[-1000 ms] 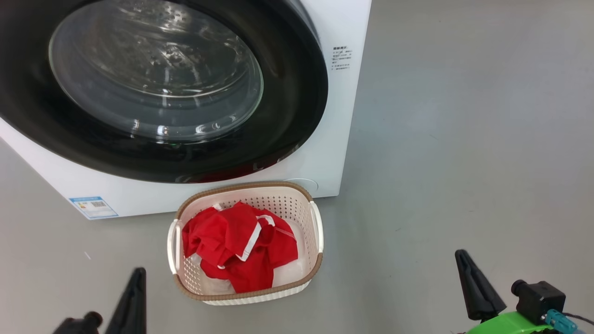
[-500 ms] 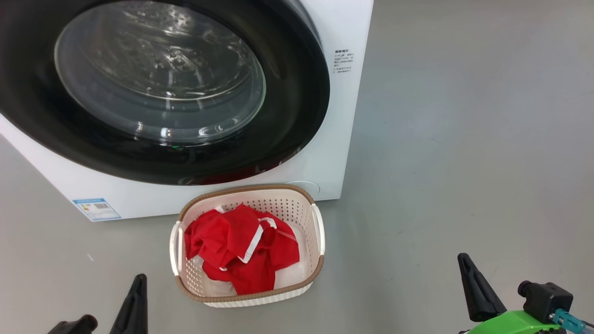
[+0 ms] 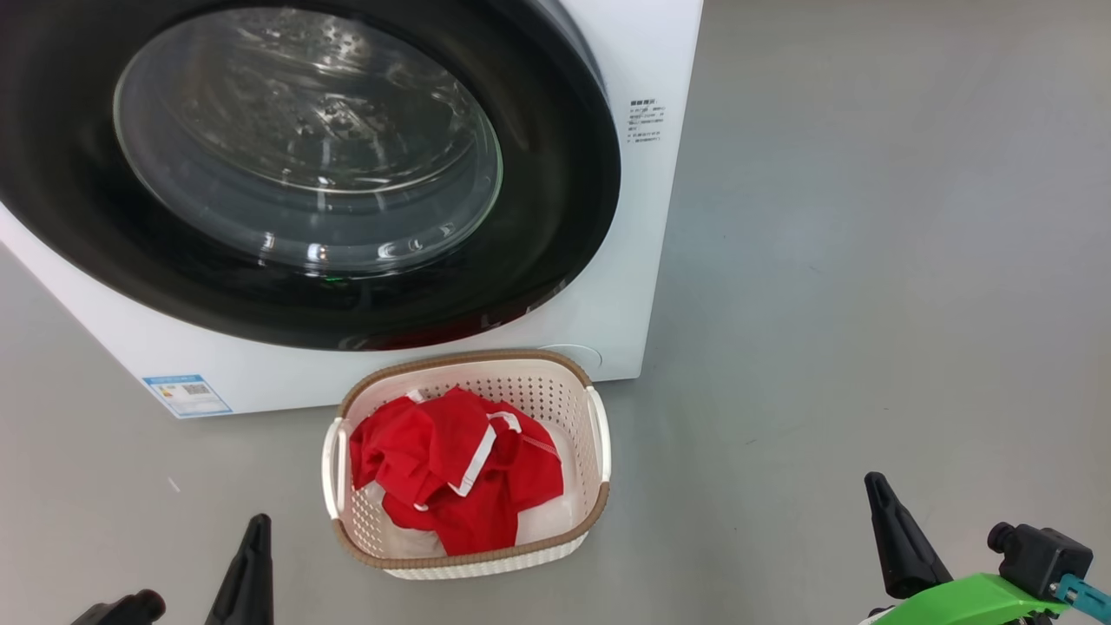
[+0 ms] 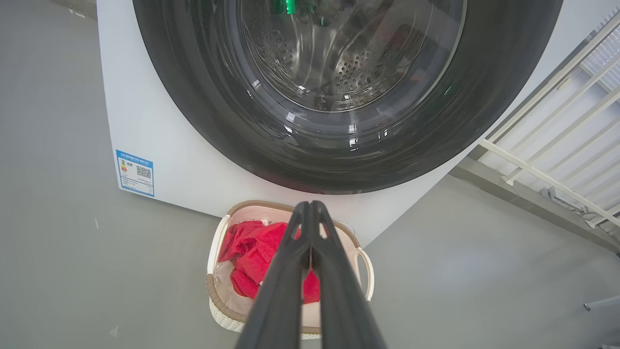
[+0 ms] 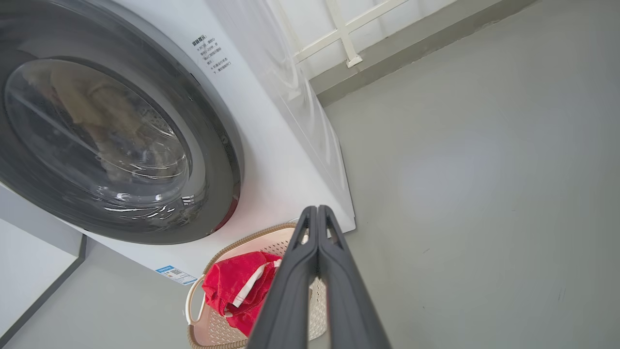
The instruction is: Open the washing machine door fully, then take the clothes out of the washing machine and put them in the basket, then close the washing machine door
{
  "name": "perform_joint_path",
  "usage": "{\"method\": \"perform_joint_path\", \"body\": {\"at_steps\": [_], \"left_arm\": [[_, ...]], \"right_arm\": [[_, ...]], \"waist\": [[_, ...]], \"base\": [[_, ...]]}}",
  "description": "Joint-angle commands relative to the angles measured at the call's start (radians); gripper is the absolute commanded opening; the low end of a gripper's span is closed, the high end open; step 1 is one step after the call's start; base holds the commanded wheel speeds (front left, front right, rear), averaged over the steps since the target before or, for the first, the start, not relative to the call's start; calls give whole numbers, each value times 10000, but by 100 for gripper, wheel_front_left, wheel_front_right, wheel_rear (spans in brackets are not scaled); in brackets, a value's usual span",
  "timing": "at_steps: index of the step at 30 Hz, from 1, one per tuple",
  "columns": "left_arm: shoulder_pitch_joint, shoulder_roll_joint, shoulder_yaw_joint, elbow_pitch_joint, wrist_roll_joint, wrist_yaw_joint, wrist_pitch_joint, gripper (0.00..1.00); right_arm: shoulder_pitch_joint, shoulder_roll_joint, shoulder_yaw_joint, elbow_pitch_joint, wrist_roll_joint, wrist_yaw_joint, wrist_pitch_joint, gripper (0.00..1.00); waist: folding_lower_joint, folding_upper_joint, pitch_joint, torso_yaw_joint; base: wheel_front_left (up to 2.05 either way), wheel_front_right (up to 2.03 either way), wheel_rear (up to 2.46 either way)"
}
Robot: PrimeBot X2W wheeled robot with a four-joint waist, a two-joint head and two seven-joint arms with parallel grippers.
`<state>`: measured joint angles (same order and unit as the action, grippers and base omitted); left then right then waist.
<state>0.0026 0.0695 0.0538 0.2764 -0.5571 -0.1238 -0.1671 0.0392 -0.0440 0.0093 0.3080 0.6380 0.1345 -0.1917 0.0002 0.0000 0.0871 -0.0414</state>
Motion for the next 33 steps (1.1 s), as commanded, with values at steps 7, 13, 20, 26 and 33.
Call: {"method": "perform_joint_path", "body": {"at_steps": [7,13,20,26,33], "left_arm": [[-341,54,176,-227,-979,-21,232,0],[-393,37,206,-233,-1618,-24,405,0],[-452,18,239,-240,-2359,-28,606,0],[-504,2,269,-245,-2998,-31,779,0],[-564,-18,303,-252,-3743,-35,981,0]], "right_arm": [[-384,-195,-80,-304,1018,-11,233,0],[-454,-212,-121,-328,1631,-13,393,0],[-535,-229,-173,-356,2339,-15,582,0],[-605,-241,-221,-380,2945,-17,747,0],[-687,-252,-282,-407,3649,-19,944,0]], "waist": [[-1,0,-69,35],[-1,0,-120,60],[-1,0,-180,90],[-2,0,-232,115],[-2,0,-292,145]], "base": [[0,0,0],[0,0,0],[0,0,0],[0,0,0],[0,0,0]]}}
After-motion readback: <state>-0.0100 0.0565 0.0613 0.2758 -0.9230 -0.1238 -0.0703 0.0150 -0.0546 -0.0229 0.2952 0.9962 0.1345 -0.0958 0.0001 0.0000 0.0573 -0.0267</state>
